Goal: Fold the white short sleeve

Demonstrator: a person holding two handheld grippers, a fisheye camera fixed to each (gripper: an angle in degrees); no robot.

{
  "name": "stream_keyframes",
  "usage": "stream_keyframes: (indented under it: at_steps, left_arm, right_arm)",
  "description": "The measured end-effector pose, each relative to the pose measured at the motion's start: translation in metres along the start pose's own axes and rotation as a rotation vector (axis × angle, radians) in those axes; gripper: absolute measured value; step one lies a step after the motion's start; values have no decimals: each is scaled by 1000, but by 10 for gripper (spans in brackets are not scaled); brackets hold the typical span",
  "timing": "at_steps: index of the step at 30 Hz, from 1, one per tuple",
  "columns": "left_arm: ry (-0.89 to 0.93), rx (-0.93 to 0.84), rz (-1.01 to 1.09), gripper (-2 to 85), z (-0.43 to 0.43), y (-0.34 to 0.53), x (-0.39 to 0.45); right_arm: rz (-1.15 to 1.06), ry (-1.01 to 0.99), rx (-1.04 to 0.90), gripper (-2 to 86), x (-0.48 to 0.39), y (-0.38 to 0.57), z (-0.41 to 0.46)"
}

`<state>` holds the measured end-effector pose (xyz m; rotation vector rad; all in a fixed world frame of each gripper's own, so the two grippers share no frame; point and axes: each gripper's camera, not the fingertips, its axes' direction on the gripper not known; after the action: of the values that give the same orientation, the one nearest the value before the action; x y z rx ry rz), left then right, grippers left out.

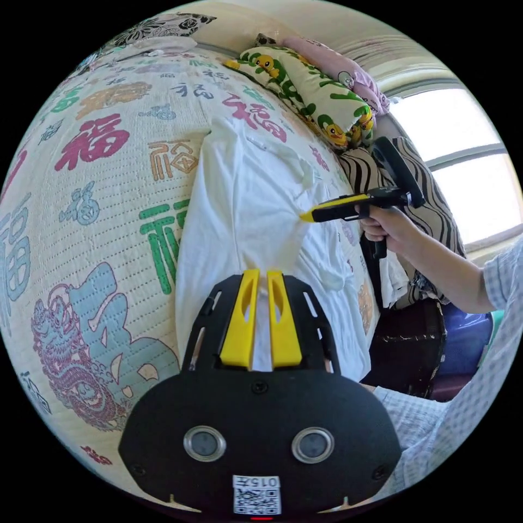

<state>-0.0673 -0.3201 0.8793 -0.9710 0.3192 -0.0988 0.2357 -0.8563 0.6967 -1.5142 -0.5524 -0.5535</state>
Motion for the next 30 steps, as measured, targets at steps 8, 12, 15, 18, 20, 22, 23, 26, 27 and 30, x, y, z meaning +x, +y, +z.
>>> stream_keyframes:
  at_steps: [8, 12, 15, 18, 20, 22, 23, 26, 27, 30]
  left_arm:
    - [-233, 140, 216, 88, -51, -114, 6]
    - [-186, 12, 201, 102, -26, -173, 0]
    - [-207, -135, 255, 88, 5, -188, 13]
    - [-300, -238, 312, 46, 22, -192, 22]
    - [-271, -244, 321, 26, 20, -196, 24]
    - [-259, -225, 297, 17, 15, -203, 22]
    - [-266, -221, 287, 15, 14, -204, 21]
    - [-249, -230, 239, 10, 16, -207, 14]
    - [-254, -238, 228, 9, 18, -206, 12]
    - [-264, -191, 218, 7, 13, -204, 12]
  right_arm:
    - [94, 95, 242, 94, 74, 20, -51]
    - [84, 13, 166, 127, 95, 6, -38]
    - [48, 8, 93, 113, 92, -1, -22]
    - [27, 204, 47, 20, 96, 0, -11]
    - [41, 110, 21, 4, 119, 2, -10]
    - [123, -63, 28, -1, 146, 5, -12]
    - [178, -148, 34, -4, 164, 8, -12]
    - [216, -212, -1, -6, 188, 16, -3]
    - [217, -216, -1, -7, 189, 18, -1]
    - [180, -168, -1, -8, 188, 25, 1]
